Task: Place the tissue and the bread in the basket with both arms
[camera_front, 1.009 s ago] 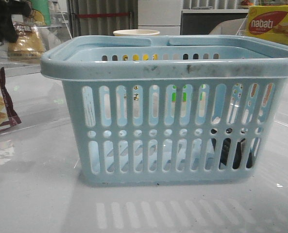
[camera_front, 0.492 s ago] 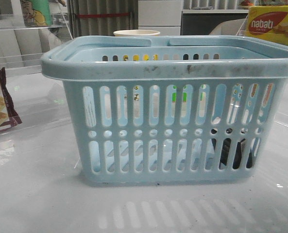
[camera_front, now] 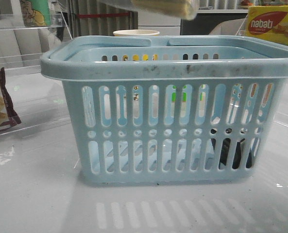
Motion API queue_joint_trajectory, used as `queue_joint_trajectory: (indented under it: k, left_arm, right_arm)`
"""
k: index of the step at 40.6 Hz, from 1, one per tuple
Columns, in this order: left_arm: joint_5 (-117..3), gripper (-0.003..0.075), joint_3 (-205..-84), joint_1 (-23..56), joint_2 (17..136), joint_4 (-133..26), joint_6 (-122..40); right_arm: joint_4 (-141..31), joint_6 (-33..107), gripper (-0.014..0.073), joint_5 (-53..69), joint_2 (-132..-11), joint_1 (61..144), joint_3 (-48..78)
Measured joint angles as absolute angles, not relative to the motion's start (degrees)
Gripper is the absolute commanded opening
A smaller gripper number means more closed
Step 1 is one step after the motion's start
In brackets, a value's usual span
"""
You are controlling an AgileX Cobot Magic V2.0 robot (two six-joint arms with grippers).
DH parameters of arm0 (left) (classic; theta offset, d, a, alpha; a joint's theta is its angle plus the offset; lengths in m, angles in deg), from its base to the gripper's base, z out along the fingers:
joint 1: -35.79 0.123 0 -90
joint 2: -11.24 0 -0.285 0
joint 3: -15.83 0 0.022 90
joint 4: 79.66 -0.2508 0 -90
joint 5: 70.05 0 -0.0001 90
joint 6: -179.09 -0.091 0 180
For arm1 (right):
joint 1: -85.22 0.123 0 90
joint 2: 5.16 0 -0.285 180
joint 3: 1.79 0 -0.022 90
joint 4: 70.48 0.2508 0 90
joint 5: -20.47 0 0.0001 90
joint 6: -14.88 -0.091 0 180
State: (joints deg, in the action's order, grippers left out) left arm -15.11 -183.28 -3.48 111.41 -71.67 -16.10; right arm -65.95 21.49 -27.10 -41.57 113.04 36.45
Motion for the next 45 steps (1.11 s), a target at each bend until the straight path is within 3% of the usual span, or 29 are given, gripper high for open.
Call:
queue_joint_trajectory:
  k: [7,9,17,19,32,45]
  left_arm:
    - [-16.45,0.0118,-178.43,-3.72,111.41,-71.90,-16.10]
    - [-16.56,0.0168,-177.75,-3.72,111.41,-71.88,-16.10]
    - [-17.11,0.0502,-177.09,-3.72,111.41,-71.91,-16.10]
    - [-17.37,0.0537,-177.09,-3.72,111.41,-71.91,-16.10]
    - [-18.38,0.0525,-174.64,-3.72,105.52,-72.27,-16.10]
    - [-25.64,0.0525,-156.98,-1.24,86.29,-72.16,-15.36]
  right_arm:
    - [-65.95,21.49,0.0569,-27.10,-41.57,113.04,36.45]
    - [-65.95,21.49,0.0569,-27.10,-41.57,113.04,36.45]
    - [-65.95,21.49,0.0569,-27.10,-41.57,113.04,36.45]
    - [-65.95,21.49,0.0569,-27.10,-41.57,113.04,36.45]
    - [-65.95,21.49,0.0569,-27.10,-41.57,113.04,36.45]
    - [-65.95,21.49,0.0569,-27.10,-41.57,113.04,36.45]
